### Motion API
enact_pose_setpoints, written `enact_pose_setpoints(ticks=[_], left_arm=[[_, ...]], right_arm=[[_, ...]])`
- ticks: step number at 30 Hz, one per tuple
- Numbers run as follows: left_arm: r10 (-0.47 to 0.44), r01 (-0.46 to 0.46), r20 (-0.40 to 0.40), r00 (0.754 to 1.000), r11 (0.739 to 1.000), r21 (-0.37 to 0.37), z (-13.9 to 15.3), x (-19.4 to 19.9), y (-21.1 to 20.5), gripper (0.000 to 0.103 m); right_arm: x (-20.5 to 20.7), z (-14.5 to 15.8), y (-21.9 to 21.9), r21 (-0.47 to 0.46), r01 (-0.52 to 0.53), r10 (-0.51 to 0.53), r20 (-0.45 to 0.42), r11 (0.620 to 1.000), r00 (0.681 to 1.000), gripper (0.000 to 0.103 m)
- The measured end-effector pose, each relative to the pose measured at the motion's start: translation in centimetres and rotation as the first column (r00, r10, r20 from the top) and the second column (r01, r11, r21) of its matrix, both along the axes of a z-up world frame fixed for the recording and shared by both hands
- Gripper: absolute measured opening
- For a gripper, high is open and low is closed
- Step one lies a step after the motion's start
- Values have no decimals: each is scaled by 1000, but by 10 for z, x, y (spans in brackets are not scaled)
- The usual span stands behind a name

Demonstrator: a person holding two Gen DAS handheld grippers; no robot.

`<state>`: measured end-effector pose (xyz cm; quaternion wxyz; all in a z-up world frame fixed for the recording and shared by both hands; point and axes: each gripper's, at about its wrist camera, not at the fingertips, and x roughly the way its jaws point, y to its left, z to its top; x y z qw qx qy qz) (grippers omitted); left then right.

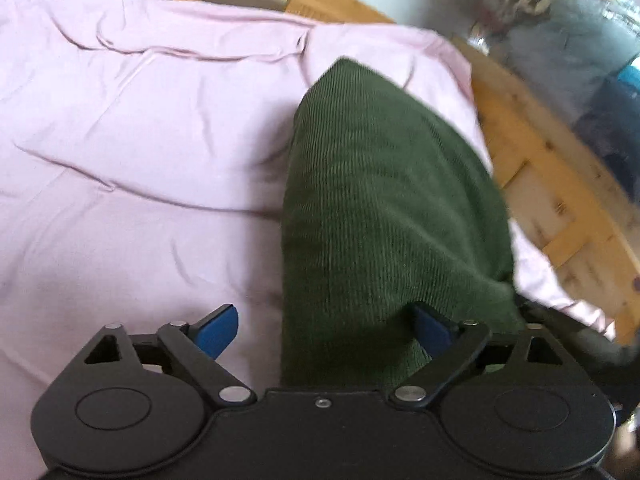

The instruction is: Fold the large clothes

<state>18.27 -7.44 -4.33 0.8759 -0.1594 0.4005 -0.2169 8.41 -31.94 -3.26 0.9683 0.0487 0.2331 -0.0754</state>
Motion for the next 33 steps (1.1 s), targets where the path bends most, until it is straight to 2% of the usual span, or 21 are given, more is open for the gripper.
enact_pose_setpoints(ticks=[2,4,6,7,9,11,13,15,18,19,20,22,25,27,28,30,31,33], left_arm=[[-10,10,-6,1000,1000,11,-3,2,2,97],[-17,17,-22,1000,1000,2,-4,4,4,97],[-27,26,-36,999,1000,-14,-7,6,6,97],[-30,29,-41,999,999,-18,-7,7,6,97],[-35,34,-40,999,999,-14,-6,8,4,97],[-52,52,-35,998,999,-5,-6,9,0,97],[-62,62,-30,998,998,2,-8,7,-1,97],[-66,66,-21,998,998,9,-9,5,-3,98],[-62,62,-23,998,998,13,-11,8,-2,98],[-63,63,-23,998,998,14,-12,9,-1,98],[-69,69,-31,997,998,9,-14,11,-1,98],[-72,72,-57,996,997,-3,-18,13,-5,98],[-89,89,-28,996,996,15,-15,12,-11,98],[-103,103,-9,995,995,14,-11,12,-9,97],[-103,103,5,995,995,7,-8,11,-9,95],[-66,66,86,994,998,4,1,2,-4,92],[-48,48,122,991,999,6,5,-1,1,92],[-11,10,181,983,1000,6,15,1,6,92]], right_arm=[[-6,22,-1,-28,0,2,52,1000,999,30],[2,52,3,-117,-21,36,120,993,992,33],[26,80,16,-177,-96,122,140,980,983,38],[43,91,24,-196,-156,185,137,968,973,45],[79,102,44,-209,-283,310,113,936,944,47],[116,99,68,-222,-395,415,52,892,908,46],[147,85,88,-264,-464,477,-17,846,879,41],[170,63,103,-303,-500,498,-90,811,862,41],[186,13,109,-410,-511,476,-192,756,858,41],[187,0,106,-411,-498,466,-183,764,866,41],[185,-14,99,-400,-473,458,-139,785,878,40],[186,-24,83,-337,-457,455,-89,823,886,39],[190,-21,69,-270,-466,463,-80,842,883,39],[181,-16,68,-284,-452,458,-48,846,888,40],[173,-11,68,-301,-436,450,-24,848,893,45],[154,7,63,-309,-392,415,10,866,910,58],[146,16,57,-303,-358,384,28,883,923,68],[126,26,37,-305,-281,309,49,910,950,69]])
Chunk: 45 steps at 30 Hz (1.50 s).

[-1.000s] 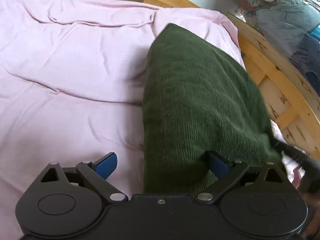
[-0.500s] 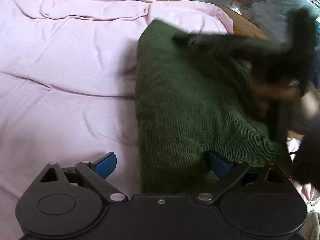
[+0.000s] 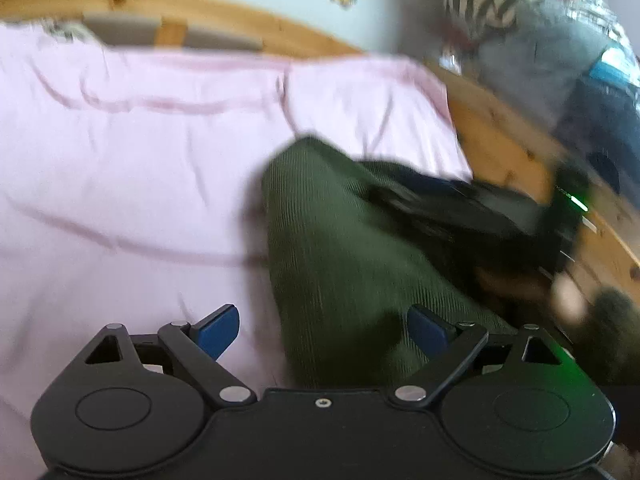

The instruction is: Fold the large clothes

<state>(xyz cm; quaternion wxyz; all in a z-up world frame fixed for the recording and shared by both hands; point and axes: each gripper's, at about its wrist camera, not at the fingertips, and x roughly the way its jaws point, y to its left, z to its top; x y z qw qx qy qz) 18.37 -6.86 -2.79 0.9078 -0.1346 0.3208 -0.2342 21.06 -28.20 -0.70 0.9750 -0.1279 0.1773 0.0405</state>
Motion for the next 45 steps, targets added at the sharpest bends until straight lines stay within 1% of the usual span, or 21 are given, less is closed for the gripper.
enact_pose_setpoints(ticks=[3,5,7,9,11,15,17,19,21,22,24,25,26,27,29,31,32,34,35,38,45], left_arm=[[60,-60,24,998,998,7,11,17,-2,91],[89,-89,6,996,993,75,11,36,-14,89],[62,-60,-17,998,991,120,4,50,-25,89],[51,-48,-18,999,989,138,0,55,-31,91],[52,-46,-34,998,988,150,-4,57,-36,92],[64,-55,-65,996,989,137,-19,65,-35,100],[85,-75,-70,994,988,136,-23,65,-38,102],[92,-84,-47,995,984,156,-21,62,-39,102],[94,-92,-4,996,979,182,-13,55,-40,101],[105,-103,-4,994,980,171,-7,51,-36,99],[107,-102,-62,992,991,88,3,42,-22,98],[94,-90,-86,992,995,52,4,36,-18,98],[82,-81,-107,991,997,19,4,28,-14,99],[69,-69,-117,991,998,10,3,21,-13,99],[30,-24,-137,990,999,45,-3,10,-20,100],[17,-2,-156,988,996,93,-10,1,-27,101],[17,-1,-162,987,995,98,-12,-2,-28,101],[11,7,-184,983,995,100,-16,-2,-29,102],[15,4,-189,982,995,101,-18,-2,-30,102],[16,5,-186,983,994,113,-18,-2,-28,102],[11,11,-177,984,992,124,-20,-4,-30,102]], right_arm=[[-12,-10,-26,-74,83,-86,-33,994,996,71],[-18,-22,-39,-11,103,-104,-48,995,993,71],[-23,-34,-41,35,136,-135,-21,990,991,71],[-26,-50,-35,-1,156,-156,33,988,987,71],[-27,-56,-36,1,165,-165,60,986,985,72],[-13,-61,-58,139,155,-155,-10,978,988,81],[-13,-59,-62,166,151,-149,-24,975,989,81],[-16,-52,-67,210,148,-140,-50,967,989,83],[-23,-33,-75,307,180,-146,-132,934,980,84],[-31,-23,-77,348,198,-151,-156,917,976,85],[-53,-7,-74,407,205,-149,-166,890,975,95],[-63,-2,-70,431,174,-111,-167,885,980,102],[-73,2,-65,445,134,-63,-170,885,983,102],[-83,3,-58,427,119,-47,-176,896,983,102],[-96,-2,-42,330,120,-51,-211,936,976,102],[-101,-19,-33,233,176,-112,-265,956,958,102],[-103,-28,-36,264,205,-131,-274,943,953,102],[-104,-43,-51,416,253,-133,-295,874,946,102],[-103,-47,-54,438,258,-134,-296,861,946,102],[-101,-47,-46,391,253,-152,-270,885,951,102],[-103,-53,-43,367,245,-161,-243,897,956,102]])
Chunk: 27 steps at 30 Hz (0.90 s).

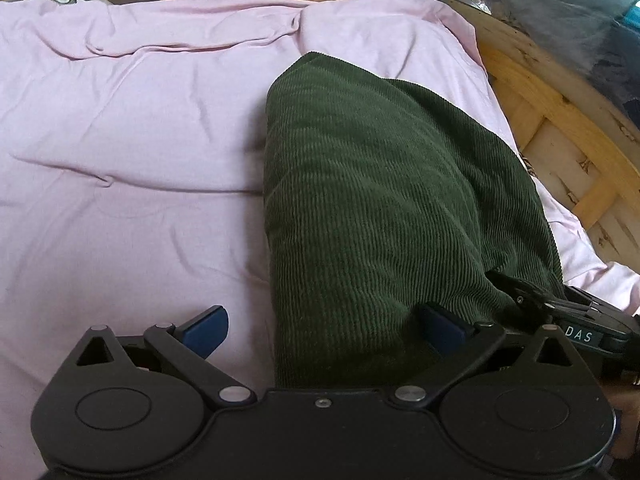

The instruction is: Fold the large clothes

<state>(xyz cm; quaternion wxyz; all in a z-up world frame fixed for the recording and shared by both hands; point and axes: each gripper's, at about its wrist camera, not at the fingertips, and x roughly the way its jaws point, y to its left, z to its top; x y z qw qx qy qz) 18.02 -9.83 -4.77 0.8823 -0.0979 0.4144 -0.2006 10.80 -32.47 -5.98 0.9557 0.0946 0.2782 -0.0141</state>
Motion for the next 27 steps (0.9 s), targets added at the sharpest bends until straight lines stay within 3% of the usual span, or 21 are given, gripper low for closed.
enact_pose_setpoints(ticks=[9,11,14,17,20,23,27], left_arm=[[1,-1,2,1000,1000,-2,-2,-1,-1,102],[-11,11,0,1000,1000,-26,1,-1,4,102],[-6,6,5,1000,997,-74,6,-1,17,102],[13,-8,39,999,993,-119,12,0,33,102],[23,-17,35,999,987,-161,15,9,44,102],[19,-16,16,1000,980,-199,18,21,48,102],[-15,20,36,999,989,-145,26,30,37,102]], right_arm=[[-5,3,0,17,0,0,16,1000,1000,102],[-17,12,4,-7,-1,2,114,1000,993,102],[-35,32,16,-88,-11,37,299,996,954,102],[-37,44,18,-90,-15,50,397,996,916,102],[-13,53,5,-33,-36,46,417,999,908,102],[26,51,-25,88,-60,24,368,994,929,102],[68,27,-69,276,-24,-53,269,961,962,102]])
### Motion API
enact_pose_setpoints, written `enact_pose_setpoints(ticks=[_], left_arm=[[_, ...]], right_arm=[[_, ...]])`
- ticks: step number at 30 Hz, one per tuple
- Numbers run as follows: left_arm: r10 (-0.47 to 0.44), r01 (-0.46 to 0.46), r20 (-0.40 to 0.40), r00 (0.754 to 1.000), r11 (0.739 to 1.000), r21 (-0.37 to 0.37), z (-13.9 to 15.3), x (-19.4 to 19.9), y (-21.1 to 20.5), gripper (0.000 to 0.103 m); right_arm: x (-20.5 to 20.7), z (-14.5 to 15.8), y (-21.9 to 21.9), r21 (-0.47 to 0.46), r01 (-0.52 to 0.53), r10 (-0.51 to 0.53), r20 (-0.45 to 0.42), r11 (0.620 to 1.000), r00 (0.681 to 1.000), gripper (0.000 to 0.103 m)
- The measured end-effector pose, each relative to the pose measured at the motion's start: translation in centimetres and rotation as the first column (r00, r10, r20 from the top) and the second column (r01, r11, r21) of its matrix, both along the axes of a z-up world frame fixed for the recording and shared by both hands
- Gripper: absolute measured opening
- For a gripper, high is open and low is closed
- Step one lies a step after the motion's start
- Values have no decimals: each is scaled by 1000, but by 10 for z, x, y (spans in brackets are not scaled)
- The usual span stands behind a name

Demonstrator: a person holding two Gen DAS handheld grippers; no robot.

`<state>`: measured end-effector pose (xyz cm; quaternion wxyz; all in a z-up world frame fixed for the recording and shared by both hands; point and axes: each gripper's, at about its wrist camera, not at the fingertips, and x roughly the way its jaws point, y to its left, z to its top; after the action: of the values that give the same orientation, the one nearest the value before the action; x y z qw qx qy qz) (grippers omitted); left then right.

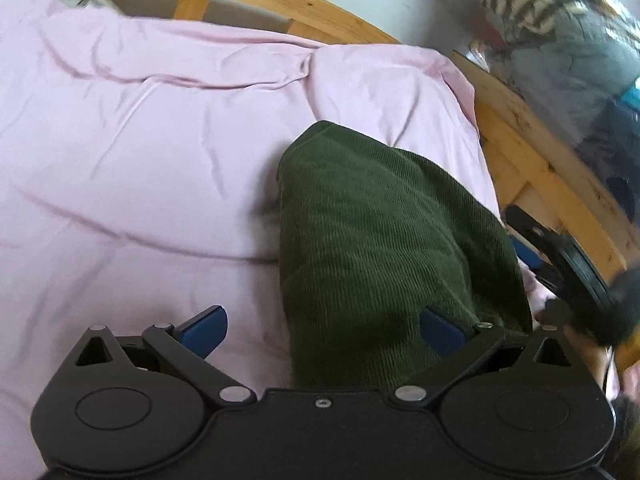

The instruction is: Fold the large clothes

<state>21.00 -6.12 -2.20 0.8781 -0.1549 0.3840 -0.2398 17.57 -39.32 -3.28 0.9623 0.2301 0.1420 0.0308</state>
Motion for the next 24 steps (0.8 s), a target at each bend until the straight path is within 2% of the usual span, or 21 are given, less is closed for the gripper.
enact_pose_setpoints(ticks=[2,4,7,10,13,16,19,21,24], left_arm=[[-34,33,15,999,999,43,2,2,-7,102],[-75,73,20,997,995,69,1,1,-13,102],[-125,123,14,992,988,95,-6,1,-21,102],[-149,150,-15,989,987,61,-14,3,-25,103],[-164,165,-56,985,986,21,-19,7,-25,103],[-166,166,-86,982,986,-8,-24,10,-24,103],[-161,159,-118,980,987,-31,-27,13,-22,102],[-159,155,-134,978,987,-39,-28,12,-23,102],[-178,171,-160,971,984,-54,-30,13,-26,102]], right_arm=[[12,-13,-14,69,-30,32,-34,997,999,103],[13,-17,-22,104,-67,67,-1,992,998,103],[18,-13,-20,62,-125,124,16,990,992,103],[24,-12,-13,-14,-141,140,-22,990,990,103],[20,-3,1,-84,-173,173,0,981,985,103],[32,1,11,-161,-189,186,-32,969,982,103],[48,-5,12,-139,-221,201,-145,965,969,103],[43,-6,11,-125,-211,195,-126,969,973,99],[38,-8,14,-125,-217,202,-119,968,972,84]])
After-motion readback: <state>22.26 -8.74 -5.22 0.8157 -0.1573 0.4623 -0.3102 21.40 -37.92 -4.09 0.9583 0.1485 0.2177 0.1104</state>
